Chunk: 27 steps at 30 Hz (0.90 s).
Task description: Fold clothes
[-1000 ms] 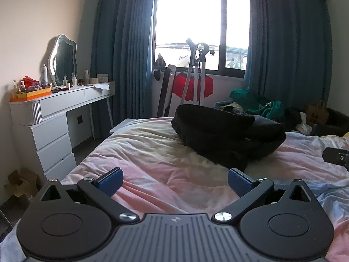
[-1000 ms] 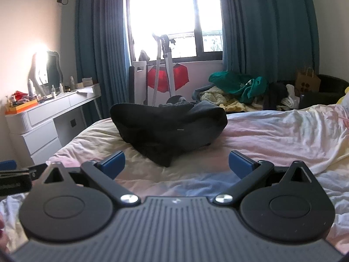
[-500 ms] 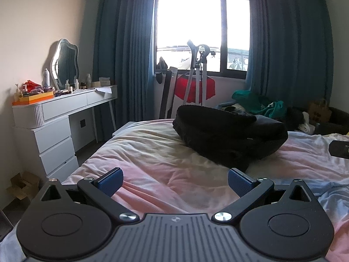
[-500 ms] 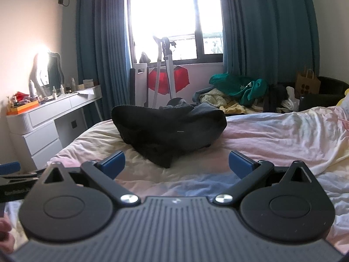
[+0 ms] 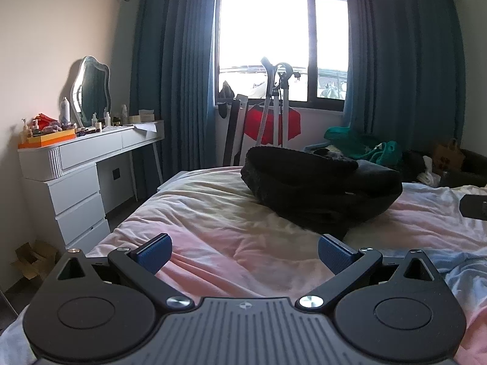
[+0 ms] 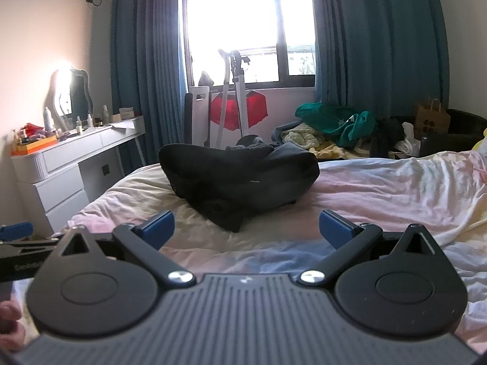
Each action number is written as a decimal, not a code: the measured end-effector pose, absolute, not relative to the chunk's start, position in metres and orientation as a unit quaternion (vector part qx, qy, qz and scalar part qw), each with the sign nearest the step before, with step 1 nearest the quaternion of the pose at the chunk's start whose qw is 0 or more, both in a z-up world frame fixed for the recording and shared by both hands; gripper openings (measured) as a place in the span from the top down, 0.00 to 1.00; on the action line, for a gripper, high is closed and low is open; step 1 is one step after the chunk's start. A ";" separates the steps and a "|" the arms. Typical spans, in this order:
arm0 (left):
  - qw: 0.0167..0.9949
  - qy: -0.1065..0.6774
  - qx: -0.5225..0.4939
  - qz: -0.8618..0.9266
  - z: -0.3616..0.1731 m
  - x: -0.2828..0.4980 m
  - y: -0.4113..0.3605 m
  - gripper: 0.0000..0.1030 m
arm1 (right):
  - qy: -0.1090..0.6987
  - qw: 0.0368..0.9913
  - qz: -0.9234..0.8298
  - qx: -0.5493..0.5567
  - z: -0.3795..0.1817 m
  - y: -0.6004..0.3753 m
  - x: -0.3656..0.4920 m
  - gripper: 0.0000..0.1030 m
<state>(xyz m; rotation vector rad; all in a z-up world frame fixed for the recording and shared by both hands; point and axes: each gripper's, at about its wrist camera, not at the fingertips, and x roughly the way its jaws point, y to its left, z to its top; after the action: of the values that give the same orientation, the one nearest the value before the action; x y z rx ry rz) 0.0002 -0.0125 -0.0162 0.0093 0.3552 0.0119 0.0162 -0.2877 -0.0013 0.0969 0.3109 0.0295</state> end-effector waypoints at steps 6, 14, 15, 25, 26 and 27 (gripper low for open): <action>0.982 0.188 0.001 0.007 -0.031 0.008 -0.012 0.00 | 0.162 0.985 0.003 0.063 -0.001 -0.293 0.017 0.00; 0.978 0.201 -0.053 0.000 -0.042 0.035 -0.007 0.01 | 0.164 0.983 -0.011 0.078 0.000 -0.300 0.013 0.00; 0.977 0.204 -0.066 -0.004 -0.042 0.043 -0.005 0.01 | 0.165 0.983 -0.012 0.082 0.000 -0.302 0.012 0.00; 0.953 0.192 -0.233 0.010 -0.044 0.173 0.016 0.06 | 0.172 0.979 -0.019 0.108 0.000 -0.312 0.014 0.00; 0.949 0.191 -0.250 0.015 -0.045 0.188 0.016 0.06 | 0.175 0.978 -0.018 0.108 -0.003 -0.312 0.018 0.00; 0.945 0.191 -0.264 0.019 -0.046 0.203 0.015 0.06 | 0.180 0.977 -0.015 0.112 -0.007 -0.313 0.022 0.00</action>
<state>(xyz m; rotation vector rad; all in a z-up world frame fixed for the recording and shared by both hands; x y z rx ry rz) 0.2033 0.0151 -0.0463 -0.5380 0.3891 0.0392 0.0220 -0.3129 -0.0069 0.2260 0.3624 -0.0306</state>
